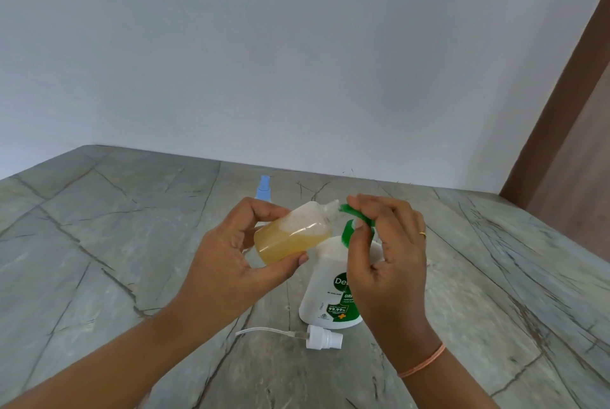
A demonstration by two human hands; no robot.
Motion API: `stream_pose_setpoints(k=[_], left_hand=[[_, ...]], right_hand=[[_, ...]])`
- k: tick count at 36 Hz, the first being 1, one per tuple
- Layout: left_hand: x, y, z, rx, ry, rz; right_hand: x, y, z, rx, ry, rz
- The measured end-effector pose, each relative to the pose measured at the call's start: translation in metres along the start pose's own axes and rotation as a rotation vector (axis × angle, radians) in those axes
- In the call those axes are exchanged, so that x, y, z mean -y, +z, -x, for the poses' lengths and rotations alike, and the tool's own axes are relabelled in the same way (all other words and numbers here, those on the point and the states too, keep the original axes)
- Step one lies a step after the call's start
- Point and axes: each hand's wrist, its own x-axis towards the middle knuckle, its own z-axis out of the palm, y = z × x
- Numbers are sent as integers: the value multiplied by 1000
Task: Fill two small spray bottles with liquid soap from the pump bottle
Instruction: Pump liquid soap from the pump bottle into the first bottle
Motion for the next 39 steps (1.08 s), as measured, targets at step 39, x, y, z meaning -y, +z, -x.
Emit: stream_pose_setpoints(k=[39], left_hand=[[0,2,2,7,19,51]], right_hand=[[3,-5,-5,6,-30,25]])
